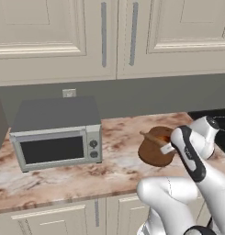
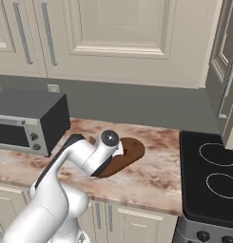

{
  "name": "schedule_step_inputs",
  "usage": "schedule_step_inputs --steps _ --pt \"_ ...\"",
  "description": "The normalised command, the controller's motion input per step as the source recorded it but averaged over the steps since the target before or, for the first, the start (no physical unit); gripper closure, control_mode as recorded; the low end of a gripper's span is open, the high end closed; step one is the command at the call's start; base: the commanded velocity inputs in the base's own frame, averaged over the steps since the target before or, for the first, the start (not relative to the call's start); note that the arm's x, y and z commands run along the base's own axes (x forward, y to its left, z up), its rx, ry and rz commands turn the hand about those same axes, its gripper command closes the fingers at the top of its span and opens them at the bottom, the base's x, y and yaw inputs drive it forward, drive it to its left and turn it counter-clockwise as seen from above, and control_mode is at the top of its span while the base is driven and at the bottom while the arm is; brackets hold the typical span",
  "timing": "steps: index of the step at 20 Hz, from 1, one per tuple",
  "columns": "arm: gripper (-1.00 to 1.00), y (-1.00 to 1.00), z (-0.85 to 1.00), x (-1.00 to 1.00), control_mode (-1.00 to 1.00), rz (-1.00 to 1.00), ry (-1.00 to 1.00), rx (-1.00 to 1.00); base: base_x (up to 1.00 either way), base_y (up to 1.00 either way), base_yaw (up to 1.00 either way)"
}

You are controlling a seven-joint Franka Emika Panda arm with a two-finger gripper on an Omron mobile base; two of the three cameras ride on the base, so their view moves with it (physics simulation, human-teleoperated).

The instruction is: Open the cabinet, retrieve the rolling pin, and place it next to the meat on the cutting board to prepare for tenderizing.

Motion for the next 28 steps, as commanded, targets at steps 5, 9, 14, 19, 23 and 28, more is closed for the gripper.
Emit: schedule_step_inputs --steps 5,9,14,19,23,28 --pt "1.00 -0.01 -0.27 0.29 -1.00 0.00 0.02 0.00 0.00 0.00 0.00" --pt "1.00 -0.01 -0.27 0.31 -1.00 0.00 0.03 0.00 0.00 0.00 0.00" --pt "1.00 0.00 -0.27 0.28 -1.00 0.00 0.02 0.00 0.00 0.00 0.00" --pt "-1.00 -0.01 -0.18 0.24 -1.00 0.00 0.00 0.00 0.00 0.00 0.00" --pt "-1.00 -0.04 0.00 0.02 -1.00 0.00 0.00 0.00 0.00 0.00 0.00" --pt "-1.00 0.00 0.22 -0.07 -1.00 0.00 0.00 0.01 0.00 0.00 0.00"
